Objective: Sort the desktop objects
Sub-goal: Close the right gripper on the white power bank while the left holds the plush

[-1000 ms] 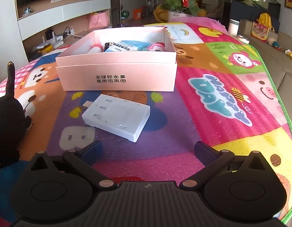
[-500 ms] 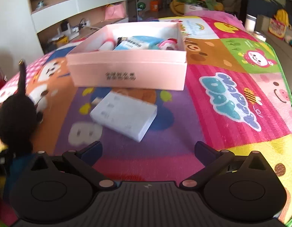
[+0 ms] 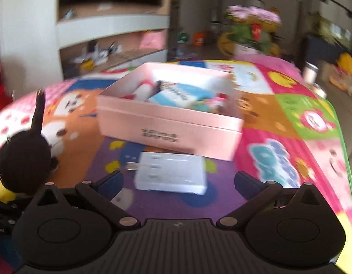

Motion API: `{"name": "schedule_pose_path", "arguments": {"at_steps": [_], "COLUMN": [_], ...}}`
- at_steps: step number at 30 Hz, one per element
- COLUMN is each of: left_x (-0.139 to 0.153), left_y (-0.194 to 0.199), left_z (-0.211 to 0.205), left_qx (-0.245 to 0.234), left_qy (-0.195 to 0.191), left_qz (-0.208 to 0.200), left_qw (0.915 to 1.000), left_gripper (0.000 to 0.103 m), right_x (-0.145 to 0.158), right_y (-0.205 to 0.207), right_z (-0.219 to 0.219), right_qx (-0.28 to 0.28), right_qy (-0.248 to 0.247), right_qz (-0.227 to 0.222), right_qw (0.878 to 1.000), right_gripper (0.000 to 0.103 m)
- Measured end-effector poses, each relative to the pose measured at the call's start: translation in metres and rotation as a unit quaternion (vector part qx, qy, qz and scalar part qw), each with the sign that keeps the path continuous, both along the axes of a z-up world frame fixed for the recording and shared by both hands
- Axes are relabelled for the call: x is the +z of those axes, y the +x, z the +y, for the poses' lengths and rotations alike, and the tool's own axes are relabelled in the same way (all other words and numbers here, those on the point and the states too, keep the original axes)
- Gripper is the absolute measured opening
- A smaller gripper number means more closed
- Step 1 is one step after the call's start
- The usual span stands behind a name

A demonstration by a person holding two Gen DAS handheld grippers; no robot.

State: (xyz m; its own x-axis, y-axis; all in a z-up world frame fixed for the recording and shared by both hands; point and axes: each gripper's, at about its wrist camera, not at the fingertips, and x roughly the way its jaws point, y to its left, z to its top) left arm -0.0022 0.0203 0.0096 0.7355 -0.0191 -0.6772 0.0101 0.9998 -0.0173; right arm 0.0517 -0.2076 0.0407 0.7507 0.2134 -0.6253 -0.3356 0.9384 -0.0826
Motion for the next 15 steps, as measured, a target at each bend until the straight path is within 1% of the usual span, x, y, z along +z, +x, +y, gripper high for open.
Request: {"name": "schedule_pose_path", "arguments": {"at_steps": [2, 4, 6, 11, 12, 14, 15], "left_x": [0.0, 0.0, 0.0, 0.001, 0.001, 0.002, 0.004], "left_y": [-0.001, -0.002, -0.003, -0.003, -0.004, -0.006, -0.008], "left_z": [0.001, 0.003, 0.004, 0.007, 0.008, 0.012, 0.014], "left_qx": [0.001, 0.002, 0.003, 0.004, 0.004, 0.009, 0.016], "left_qy": [-0.005, -0.012, -0.019, -0.029, -0.033, -0.045, -0.048], "left_qz": [-0.004, -0.007, -0.01, -0.015, -0.016, -0.023, -0.028], "left_qw": [1.0, 0.9999, 0.9998, 0.9995, 0.9993, 0.9987, 0.9983], "left_gripper": [0.103, 0.103, 0.103, 0.103, 0.103, 0.103, 0.103], "right_x": [-0.007, -0.014, -0.021, -0.022, -0.022, -0.021, -0.018], "right_y": [0.011, 0.027, 0.039, 0.039, 0.037, 0.033, 0.029], "right_z": [0.014, 0.023, 0.028, 0.018, 0.014, 0.008, 0.006], "right_qx": [0.011, 0.018, 0.009, -0.005, -0.005, -0.004, -0.006], "right_qy": [-0.023, -0.03, -0.034, 0.005, 0.013, 0.024, 0.02], "right_qz": [0.005, 0.024, 0.045, 0.06, 0.065, 0.068, 0.067], "right_qw": [1.0, 0.999, 0.998, 0.998, 0.998, 0.997, 0.998], "right_gripper": [0.103, 0.103, 0.103, 0.103, 0.1, 0.09, 0.09]}}
